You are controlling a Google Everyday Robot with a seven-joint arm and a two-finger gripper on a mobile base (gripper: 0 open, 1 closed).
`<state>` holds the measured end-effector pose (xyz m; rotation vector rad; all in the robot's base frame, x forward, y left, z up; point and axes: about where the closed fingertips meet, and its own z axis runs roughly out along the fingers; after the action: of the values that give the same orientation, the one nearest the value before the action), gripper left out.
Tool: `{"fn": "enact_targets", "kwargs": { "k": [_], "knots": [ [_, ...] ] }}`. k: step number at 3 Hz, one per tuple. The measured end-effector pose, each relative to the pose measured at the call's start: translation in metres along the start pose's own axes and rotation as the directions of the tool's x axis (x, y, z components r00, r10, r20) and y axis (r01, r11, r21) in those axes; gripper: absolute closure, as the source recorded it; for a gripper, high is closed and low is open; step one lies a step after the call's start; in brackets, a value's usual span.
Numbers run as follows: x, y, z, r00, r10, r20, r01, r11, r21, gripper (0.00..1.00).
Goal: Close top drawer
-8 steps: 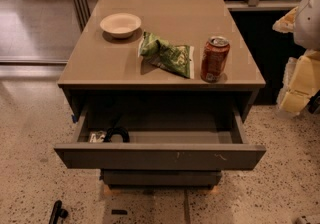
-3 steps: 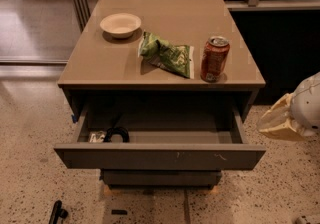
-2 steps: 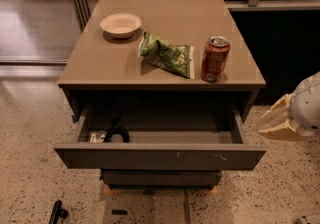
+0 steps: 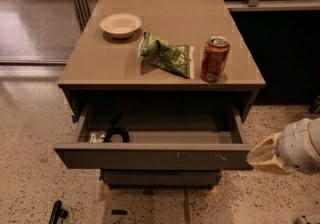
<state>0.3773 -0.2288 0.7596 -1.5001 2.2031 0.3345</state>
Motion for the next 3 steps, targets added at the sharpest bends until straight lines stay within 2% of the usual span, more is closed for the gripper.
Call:
{"fn": "enact_targets", "kwargs": {
  "k": [1,3],
  "knots": [
    [0.0294,0.0298,0.0589,0.997,0.037,0.072,-0.030,0.9943,-0.102,1.00],
    [0.0309,0.0313,0.0618,0.997,0.036,0.071,-0.028,0.9934,-0.111,1.00]
  ]
}}
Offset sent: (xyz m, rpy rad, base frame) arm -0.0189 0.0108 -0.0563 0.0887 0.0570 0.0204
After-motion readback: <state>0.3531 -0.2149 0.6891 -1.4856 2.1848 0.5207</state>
